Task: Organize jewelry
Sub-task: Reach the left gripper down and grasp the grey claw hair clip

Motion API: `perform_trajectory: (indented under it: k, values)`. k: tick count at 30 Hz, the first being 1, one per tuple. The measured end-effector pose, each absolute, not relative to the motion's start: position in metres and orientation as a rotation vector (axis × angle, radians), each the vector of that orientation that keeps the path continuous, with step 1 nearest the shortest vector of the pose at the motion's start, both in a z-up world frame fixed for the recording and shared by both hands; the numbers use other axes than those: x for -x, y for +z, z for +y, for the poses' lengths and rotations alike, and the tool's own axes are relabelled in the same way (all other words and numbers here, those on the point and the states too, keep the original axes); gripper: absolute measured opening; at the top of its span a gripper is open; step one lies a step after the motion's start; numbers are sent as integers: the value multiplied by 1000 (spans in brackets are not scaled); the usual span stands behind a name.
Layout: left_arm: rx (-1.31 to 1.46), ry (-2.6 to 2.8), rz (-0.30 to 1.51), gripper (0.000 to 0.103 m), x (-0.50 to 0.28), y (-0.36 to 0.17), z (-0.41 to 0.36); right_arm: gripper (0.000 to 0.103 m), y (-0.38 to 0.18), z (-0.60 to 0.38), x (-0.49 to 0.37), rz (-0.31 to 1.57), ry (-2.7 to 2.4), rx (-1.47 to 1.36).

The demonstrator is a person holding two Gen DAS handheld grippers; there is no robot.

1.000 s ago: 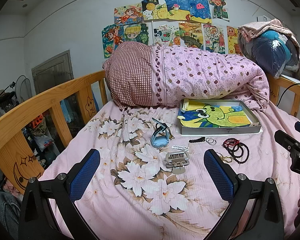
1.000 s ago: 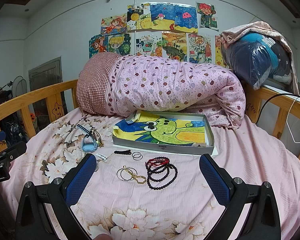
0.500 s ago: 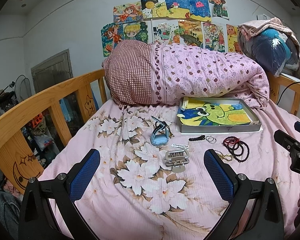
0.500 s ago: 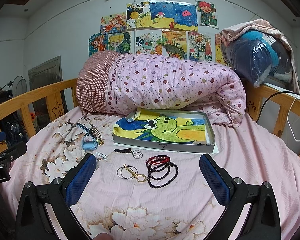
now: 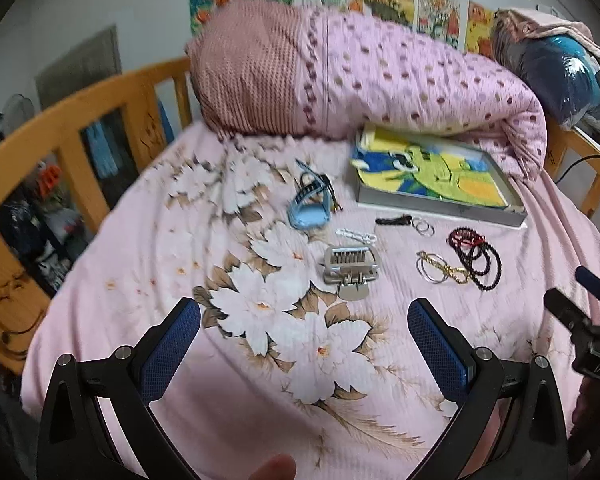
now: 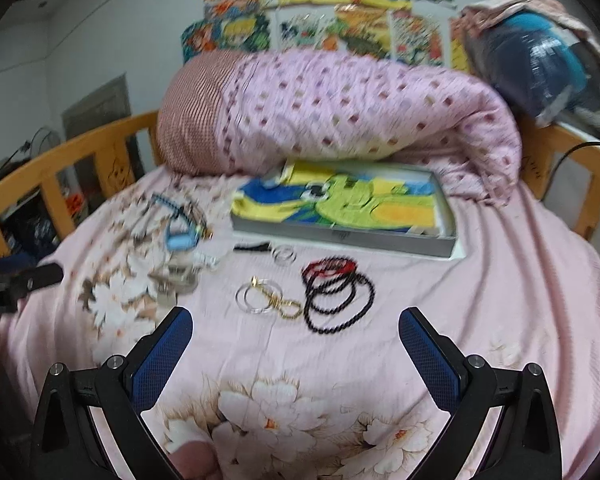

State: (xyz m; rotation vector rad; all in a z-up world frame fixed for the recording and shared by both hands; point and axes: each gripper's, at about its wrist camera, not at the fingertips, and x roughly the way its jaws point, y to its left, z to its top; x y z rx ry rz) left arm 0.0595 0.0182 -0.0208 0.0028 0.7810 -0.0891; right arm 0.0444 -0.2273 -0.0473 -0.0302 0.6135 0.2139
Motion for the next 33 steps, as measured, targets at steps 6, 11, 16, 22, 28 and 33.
perform_trajectory:
  k: [6,11,16,22,28,33]
  values:
    - [9,-198,919,102,-96,-37,17,103,-63,-236,-72,709,297,38]
    - [61,-268,991,102,-126,-53,17,103,-79,-236,-89,776,342,35]
    - [164,-311,1020,101,-148,-66,23,102,-90,-235,-102,813,353,41]
    - [171,-355,992,101,-166,-71,21,83,-98,-224,-122,843,394,16]
    - [75,-403,979,101,-174,-84,7,60,-106,-206,-135,868,448,49]
    - [69,-430,990,100,-179,-94,3,51,-114,-197,-144,893,483,88]
